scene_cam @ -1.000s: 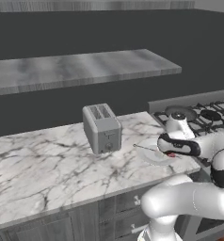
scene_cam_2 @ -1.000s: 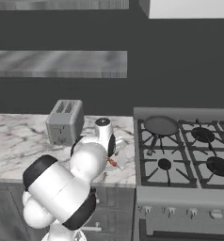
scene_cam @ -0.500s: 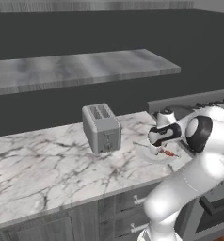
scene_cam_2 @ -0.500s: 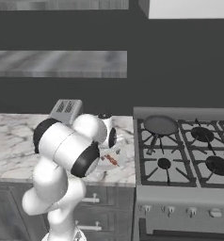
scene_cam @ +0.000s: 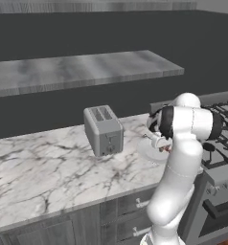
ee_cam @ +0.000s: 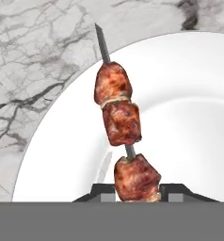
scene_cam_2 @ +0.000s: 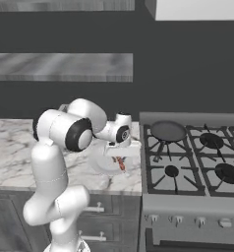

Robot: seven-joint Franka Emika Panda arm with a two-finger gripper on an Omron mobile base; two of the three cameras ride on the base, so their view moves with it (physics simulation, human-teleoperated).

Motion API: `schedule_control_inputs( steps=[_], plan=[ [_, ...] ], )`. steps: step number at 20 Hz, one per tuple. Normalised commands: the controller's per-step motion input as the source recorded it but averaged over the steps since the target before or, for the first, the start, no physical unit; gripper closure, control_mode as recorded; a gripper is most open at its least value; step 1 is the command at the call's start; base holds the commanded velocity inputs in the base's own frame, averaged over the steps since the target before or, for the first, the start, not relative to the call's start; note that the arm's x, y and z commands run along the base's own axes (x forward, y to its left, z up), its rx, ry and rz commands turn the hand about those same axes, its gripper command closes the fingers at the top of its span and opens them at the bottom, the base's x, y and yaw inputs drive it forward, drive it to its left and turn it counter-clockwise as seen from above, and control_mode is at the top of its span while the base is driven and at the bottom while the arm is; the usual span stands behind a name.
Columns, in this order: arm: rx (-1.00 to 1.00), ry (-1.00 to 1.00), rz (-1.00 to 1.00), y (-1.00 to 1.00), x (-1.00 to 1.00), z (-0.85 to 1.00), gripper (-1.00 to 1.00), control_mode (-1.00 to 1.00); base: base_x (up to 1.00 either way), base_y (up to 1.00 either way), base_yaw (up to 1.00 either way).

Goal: Place the cold items (lemon and lime) from the fridge in one tupperware on the dining counter. Place the warm items (hot dog and kebab skewer) in the stove area in another tupperware.

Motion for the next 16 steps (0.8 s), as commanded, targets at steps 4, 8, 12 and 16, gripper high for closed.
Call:
schedule_control_inputs(
  steps=[4,8,12,16],
  plan=[
    [0.27,-0.03,0.00,-0.77,-0.12,-0.58,1.00,-1.00,0.00,0.00,0.00],
    [0.23,-0.28,0.04,-0.46,-0.57,-0.02,1.00,-1.00,0.00,0.00,0.00],
    [0.16,-0.52,0.04,-0.27,-0.92,0.18,1.00,-1.00,0.00,0.00,0.00],
    [0.00,-0.54,0.09,-0.02,-0.95,0.56,1.00,-1.00,0.00,0.00,0.00]
  ],
)
